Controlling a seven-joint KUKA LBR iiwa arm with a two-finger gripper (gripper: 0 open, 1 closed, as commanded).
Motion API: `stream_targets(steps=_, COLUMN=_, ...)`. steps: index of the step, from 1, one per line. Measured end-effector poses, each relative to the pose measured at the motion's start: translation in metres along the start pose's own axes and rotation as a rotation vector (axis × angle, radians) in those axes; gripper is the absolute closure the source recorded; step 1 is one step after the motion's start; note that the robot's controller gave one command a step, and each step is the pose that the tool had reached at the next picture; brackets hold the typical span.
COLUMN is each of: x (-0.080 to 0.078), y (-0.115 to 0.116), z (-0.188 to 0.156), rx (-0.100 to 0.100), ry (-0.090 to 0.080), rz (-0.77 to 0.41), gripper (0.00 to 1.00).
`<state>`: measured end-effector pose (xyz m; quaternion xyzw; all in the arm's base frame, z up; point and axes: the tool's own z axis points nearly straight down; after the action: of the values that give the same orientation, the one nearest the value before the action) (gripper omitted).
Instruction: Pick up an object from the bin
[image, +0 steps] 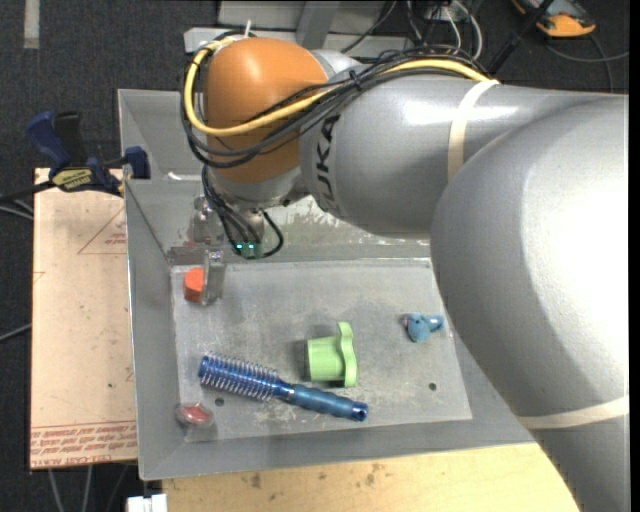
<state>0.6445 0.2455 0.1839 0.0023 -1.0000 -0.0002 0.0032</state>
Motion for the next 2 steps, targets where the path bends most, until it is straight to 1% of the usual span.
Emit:
stream_targets(steps=1, x=0.041, y=0.002, z=0.084, rx=0.001, ry=0.001, rz=-0.121, gripper=0.0)
stream_targets(steps=2, x=0.062, y=-0.062, z=-0.006, rx=0.0, ry=-0.015, rz=-0.062, gripper=0.0)
